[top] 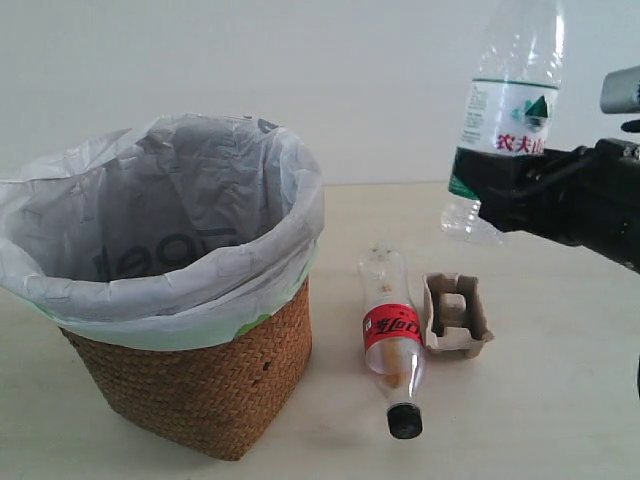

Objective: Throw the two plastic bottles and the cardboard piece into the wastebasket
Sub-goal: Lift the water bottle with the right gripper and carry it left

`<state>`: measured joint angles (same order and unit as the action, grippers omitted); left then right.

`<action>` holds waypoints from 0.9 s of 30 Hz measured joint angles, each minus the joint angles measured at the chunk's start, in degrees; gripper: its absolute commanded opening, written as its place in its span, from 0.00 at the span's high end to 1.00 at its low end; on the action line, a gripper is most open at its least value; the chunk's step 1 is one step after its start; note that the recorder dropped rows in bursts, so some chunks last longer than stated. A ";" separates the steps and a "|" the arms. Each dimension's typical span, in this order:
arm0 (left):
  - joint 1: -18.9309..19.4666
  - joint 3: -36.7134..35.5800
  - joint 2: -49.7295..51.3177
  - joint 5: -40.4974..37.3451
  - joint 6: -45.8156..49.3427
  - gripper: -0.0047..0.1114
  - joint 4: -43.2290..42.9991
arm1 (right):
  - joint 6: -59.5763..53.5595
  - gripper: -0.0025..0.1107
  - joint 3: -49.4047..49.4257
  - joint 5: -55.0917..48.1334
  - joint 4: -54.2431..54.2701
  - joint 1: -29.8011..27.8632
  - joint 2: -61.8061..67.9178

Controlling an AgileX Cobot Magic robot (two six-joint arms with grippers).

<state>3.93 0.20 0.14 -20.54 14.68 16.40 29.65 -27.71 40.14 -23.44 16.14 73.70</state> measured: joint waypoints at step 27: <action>0.00 0.00 0.00 0.00 0.00 0.93 0.00 | -68.99 0.98 -33.30 -38.13 73.06 22.47 -0.30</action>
<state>3.93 0.20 0.14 -20.54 14.68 16.40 -39.34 -61.01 2.01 49.62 38.61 73.39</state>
